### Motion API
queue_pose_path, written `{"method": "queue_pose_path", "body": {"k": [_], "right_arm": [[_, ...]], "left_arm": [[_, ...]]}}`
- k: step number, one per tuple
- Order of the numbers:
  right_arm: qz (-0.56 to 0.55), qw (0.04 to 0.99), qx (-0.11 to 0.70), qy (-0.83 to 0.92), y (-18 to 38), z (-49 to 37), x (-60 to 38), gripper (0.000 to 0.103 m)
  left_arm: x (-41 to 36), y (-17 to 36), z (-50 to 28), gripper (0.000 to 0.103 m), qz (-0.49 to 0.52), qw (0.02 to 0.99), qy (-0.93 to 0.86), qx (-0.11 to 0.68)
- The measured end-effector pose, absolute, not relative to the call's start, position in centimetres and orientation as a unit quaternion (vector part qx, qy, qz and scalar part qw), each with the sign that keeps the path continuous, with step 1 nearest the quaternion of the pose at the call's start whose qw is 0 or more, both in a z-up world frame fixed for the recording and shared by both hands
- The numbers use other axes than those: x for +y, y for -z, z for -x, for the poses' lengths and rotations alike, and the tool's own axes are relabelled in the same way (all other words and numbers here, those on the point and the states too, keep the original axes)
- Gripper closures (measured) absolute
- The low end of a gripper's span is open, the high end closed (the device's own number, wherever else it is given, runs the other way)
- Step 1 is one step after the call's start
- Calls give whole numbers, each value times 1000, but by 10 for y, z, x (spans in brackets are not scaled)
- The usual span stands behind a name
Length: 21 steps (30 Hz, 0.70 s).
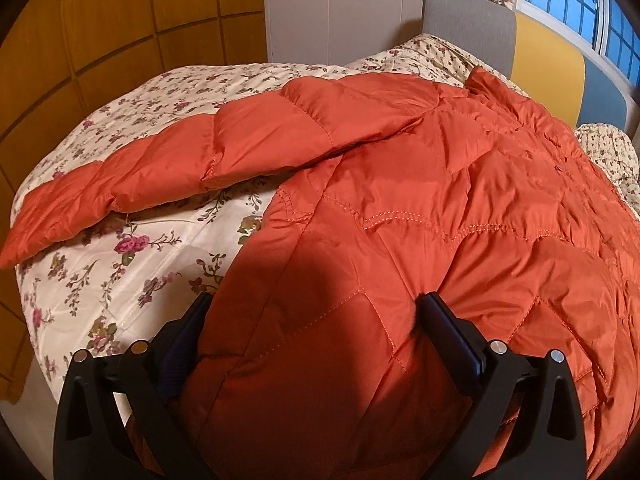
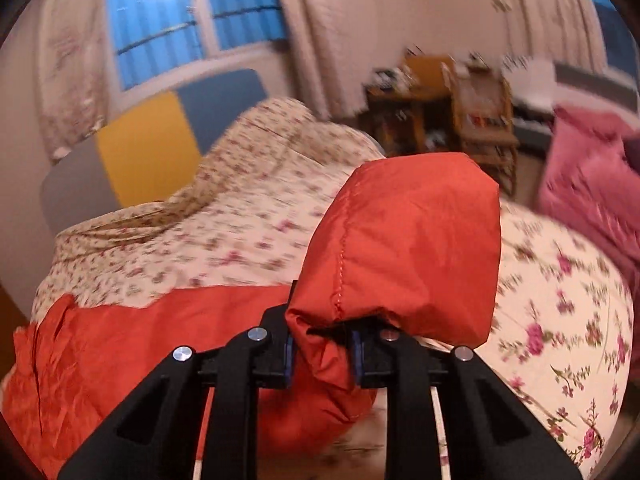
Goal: Fold large clothes
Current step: 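Lift the sleeve with the right tool and fold it across the jacket body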
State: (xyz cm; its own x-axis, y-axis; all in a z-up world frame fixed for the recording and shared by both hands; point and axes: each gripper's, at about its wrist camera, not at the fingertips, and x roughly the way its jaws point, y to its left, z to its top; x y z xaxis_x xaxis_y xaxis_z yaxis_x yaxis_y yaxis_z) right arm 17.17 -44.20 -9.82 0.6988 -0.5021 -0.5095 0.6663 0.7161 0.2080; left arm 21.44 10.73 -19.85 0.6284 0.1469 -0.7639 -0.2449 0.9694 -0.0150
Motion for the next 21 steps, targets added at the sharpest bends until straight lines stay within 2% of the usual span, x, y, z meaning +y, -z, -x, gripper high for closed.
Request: {"method": "queue_pose_path", "body": {"k": [11,21], "right_arm": [[-67,959,189,202,87,-228,-319,85],[48,976,199,80,106,-276,-198,85]], "left_arm": [[110,199,-211,3,60,904,-106,410],[110,199,-211,3,62,905,-105,408]]}}
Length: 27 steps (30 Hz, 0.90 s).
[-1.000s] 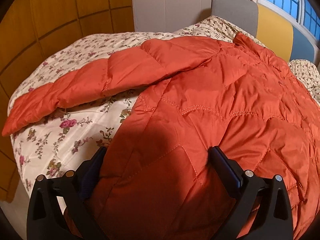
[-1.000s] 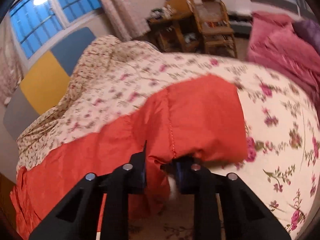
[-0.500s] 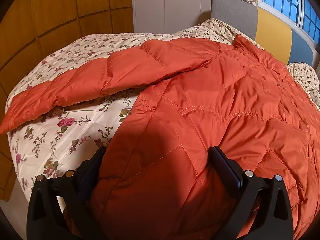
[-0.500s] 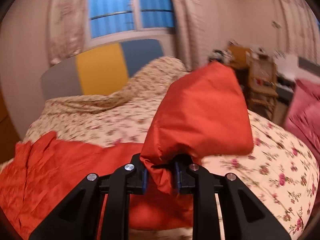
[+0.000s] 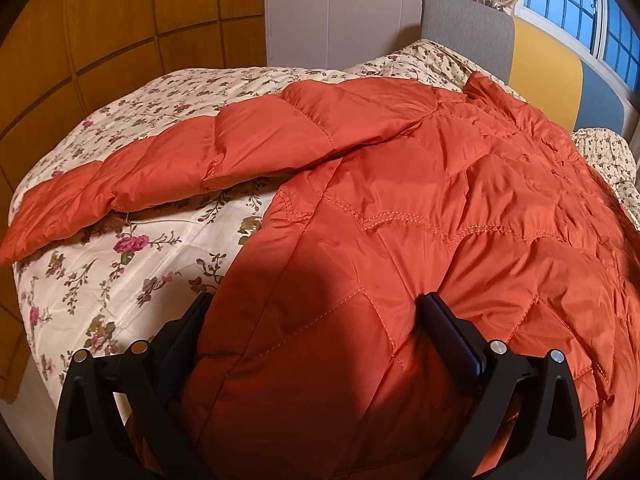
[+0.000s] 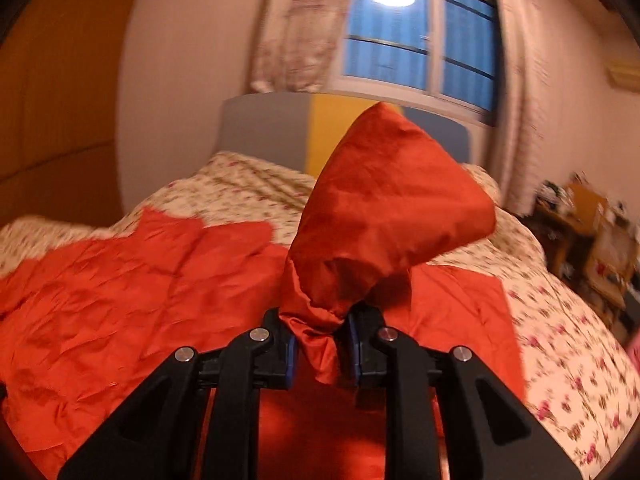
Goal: Fold large clothes
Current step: 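Lift the sleeve with the right tool and fold it across the jacket body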
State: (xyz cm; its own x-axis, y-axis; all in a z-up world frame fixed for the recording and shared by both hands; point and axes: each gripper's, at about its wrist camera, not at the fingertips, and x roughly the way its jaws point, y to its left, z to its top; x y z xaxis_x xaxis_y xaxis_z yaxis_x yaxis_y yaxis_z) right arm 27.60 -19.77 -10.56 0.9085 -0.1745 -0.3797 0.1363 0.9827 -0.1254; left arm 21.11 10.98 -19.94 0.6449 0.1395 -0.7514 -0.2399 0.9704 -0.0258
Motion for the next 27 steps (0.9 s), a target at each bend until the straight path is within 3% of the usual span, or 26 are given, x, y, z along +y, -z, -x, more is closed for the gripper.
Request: {"method": "queue_pose_path", "body": {"k": [18,24,26,27], "right_arm": [[290,915,249,-129,184,-314,-53,85],[323,896,272,-139,202,-318,-42,78],[319,896,273,-144,198,-317,-47,70],[309,900,274,-141,191,-316,-53,50]], "left_arm": [[110,199,-211,3,62,905,-104,407],[109,200,-211,3,60,906,-105,407],[108,200,-211,3,57,905,-107,407],[107,199,-212,3,54,905,-107,408]]}}
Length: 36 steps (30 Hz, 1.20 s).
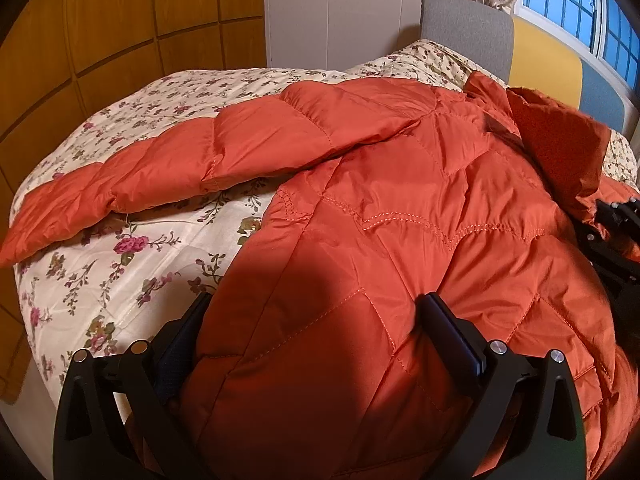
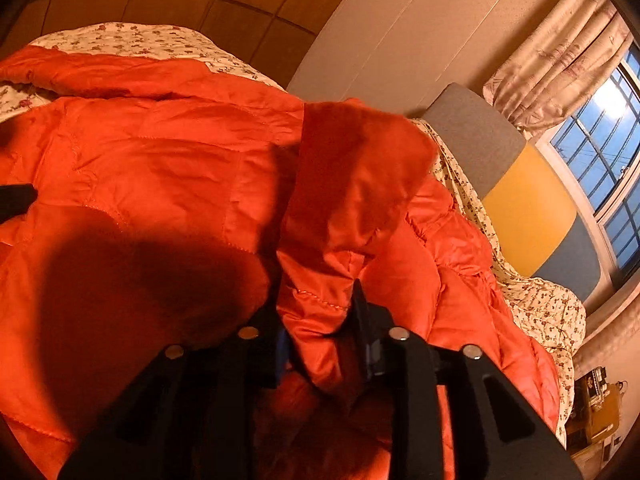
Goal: Fold large clothes
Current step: 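Lift the sleeve with the right tool and fold it across the jacket body, then open the right tool, release the sleeve and withdraw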
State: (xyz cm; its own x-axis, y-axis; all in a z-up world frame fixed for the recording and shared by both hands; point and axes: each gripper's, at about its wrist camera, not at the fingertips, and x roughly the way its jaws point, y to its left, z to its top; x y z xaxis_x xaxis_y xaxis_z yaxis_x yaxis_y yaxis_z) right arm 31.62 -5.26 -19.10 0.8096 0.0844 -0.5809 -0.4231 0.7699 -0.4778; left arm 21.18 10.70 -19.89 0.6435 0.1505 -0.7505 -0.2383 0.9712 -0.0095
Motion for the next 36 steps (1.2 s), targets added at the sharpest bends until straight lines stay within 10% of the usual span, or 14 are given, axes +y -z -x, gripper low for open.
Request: {"method": "queue_pose_path", "body": {"k": [2,12,15,19,23,26,36], "right_arm": [[267,916,261,-148,171,-304,-68,22],[65,965,251,-35,130,-254,-199,21],[-51,962,265,46,131,-252,-261,22],[-175,933,297,102,141,-261,-327,53],[-184,928,314,77,141,-287,-337,65],[-141,936,320,48,138,-313,-322,71],[-79,921,379,44,196,-355,-282,74]], "left_arm": [[105,196,-212,3,47,903,-105,415],[85,130,-227,3,171,911,-65,370],[62,121,-251,3,183,919,-6,349],[18,118,-289,3,120,933,29,339],[-5,140,-330,63,67,920,31,386],[-9,149,-341,80,49,919,35,391],[13,180,-350,82,48,916,11,399]]}}
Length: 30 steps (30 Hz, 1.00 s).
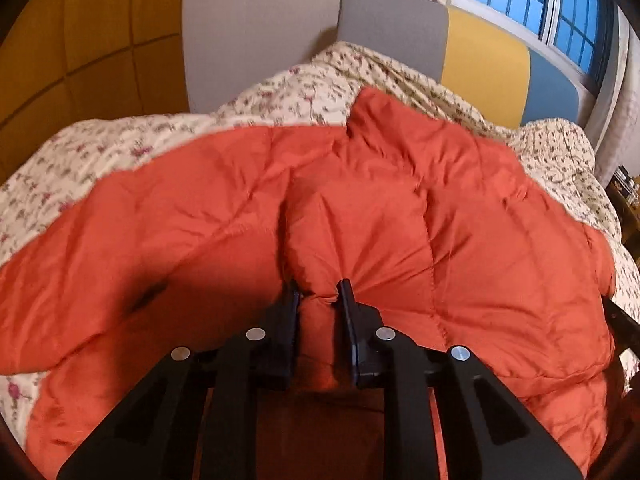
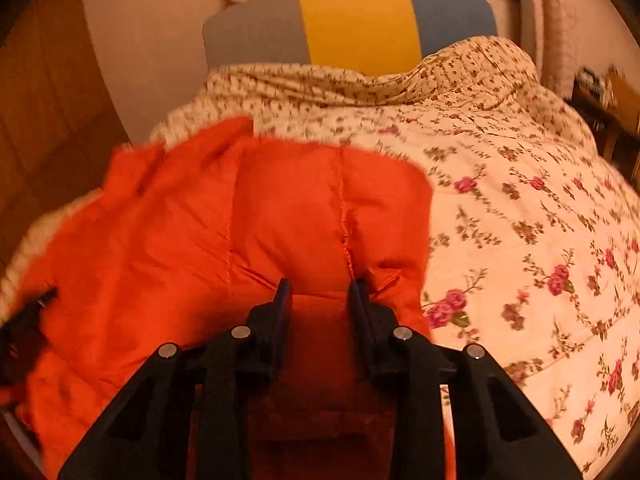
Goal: Fold large clothes
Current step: 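Open the right tool, release the sleeve and withdraw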
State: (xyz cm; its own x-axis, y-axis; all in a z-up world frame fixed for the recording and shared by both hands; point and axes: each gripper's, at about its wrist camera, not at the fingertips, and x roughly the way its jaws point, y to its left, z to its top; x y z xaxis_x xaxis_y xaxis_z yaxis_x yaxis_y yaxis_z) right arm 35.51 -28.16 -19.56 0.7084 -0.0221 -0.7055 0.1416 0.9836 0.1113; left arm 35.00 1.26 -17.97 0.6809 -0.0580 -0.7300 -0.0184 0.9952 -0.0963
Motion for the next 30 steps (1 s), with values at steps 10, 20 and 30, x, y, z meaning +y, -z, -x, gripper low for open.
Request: {"method": "queue_pose_path", "body": {"k": [10,20,30], "right_arm": [[-103,928,356,28,190,-346,-291,52],[-107,943,312,48,150,-351,-305,54],[-147,914,375,54,200,-380,-322,52]], "left_arm": [[8,186,-352,69,32,912,6,408],[17,121,-313,27,87,954,-61,281],[-51,159,-375,27,-34,926,32,376]]}}
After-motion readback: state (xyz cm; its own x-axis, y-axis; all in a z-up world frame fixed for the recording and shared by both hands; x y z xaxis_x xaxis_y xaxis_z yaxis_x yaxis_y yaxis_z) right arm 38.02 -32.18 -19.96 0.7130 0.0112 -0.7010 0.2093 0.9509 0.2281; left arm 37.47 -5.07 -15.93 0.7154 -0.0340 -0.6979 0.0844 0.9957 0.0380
